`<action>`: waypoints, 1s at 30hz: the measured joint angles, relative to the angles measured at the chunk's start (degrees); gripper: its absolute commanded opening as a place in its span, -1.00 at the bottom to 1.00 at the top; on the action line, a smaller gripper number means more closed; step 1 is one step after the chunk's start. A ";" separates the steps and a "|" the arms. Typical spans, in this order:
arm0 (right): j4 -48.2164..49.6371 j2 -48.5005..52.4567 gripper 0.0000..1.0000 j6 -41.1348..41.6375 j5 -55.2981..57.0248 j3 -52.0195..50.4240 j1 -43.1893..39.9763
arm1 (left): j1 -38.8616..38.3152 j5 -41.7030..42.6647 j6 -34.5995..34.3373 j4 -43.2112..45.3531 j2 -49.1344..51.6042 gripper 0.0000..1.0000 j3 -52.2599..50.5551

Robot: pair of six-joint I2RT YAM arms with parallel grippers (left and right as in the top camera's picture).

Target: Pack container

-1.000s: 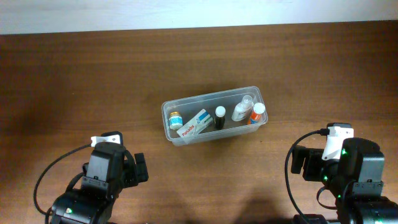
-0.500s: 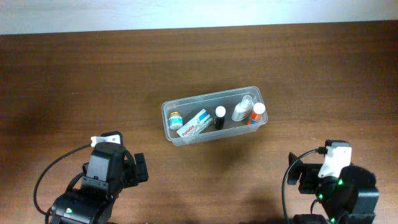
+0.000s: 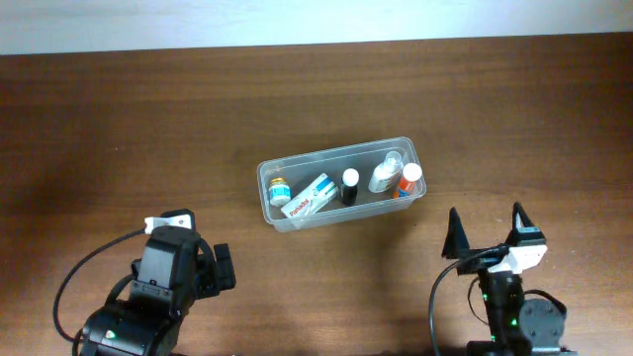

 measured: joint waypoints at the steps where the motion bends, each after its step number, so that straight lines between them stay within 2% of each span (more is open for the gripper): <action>1: 2.93 -0.04 0.97 -0.02 0.00 -1.66 0.00 | 0.00 0.00 0.00 -0.02 0.00 0.99 -0.02; 6: -3.80 -0.02 0.97 -0.17 -0.39 -4.92 0.00 | 0.00 0.00 0.00 -0.02 0.00 0.99 -0.02; 30: -3.63 0.22 0.97 -0.20 -0.42 -4.90 0.00 | 0.00 0.02 0.00 -0.02 0.00 0.99 -0.04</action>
